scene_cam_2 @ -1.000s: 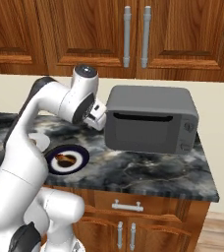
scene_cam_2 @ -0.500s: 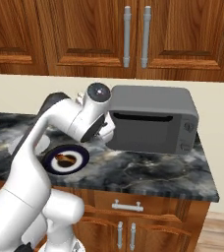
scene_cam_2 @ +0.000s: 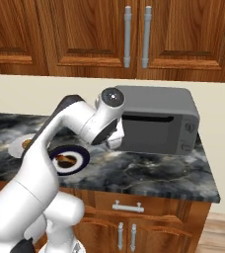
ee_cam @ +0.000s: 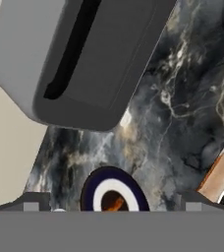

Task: Open the toaster oven door. Place the bread on the bottom rack in the toaster oven and place the chicken drumstick on the top rack.

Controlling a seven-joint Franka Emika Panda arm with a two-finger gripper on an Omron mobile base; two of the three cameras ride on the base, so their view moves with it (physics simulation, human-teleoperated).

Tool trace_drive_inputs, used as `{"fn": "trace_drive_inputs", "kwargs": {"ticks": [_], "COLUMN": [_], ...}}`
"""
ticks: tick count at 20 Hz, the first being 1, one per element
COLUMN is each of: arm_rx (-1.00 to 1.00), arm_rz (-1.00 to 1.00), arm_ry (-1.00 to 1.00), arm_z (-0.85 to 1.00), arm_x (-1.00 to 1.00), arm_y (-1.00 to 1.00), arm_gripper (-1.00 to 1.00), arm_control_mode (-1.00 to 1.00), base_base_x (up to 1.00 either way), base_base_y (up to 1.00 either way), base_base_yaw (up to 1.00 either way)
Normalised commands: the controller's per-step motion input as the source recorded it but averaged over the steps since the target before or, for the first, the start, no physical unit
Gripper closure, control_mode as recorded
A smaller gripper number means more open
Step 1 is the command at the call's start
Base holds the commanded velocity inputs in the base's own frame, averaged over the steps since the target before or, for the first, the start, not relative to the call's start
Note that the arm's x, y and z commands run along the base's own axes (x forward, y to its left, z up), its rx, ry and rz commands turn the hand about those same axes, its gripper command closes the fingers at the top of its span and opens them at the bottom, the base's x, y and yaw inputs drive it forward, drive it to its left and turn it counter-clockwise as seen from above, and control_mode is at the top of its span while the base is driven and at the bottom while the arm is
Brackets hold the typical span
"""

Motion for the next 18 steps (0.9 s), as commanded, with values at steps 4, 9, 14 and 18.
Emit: {"fn": "trace_drive_inputs", "kwargs": {"ticks": [4, 9, 14, 18], "arm_rx": [0.29, 0.27, 0.23, 0.22], "arm_rz": [-0.11, -0.07, 0.00, 0.00], "arm_ry": [0.00, 0.04, -0.01, -0.01], "arm_z": [0.02, 0.00, 0.00, 0.00], "arm_x": [0.10, 0.30, 0.42, 0.39], "arm_y": [-0.43, -0.32, -0.32, -0.33], "arm_gripper": [-1.00, -1.00, -1.00, -1.00], "arm_control_mode": [-1.00, -1.00, -1.00, -1.00], "base_base_x": [0.00, 0.00, 0.00, 0.00], "base_base_y": [0.00, 0.00, 0.00, 0.00], "base_base_yaw": [0.00, 0.00, 0.00, 0.00]}}
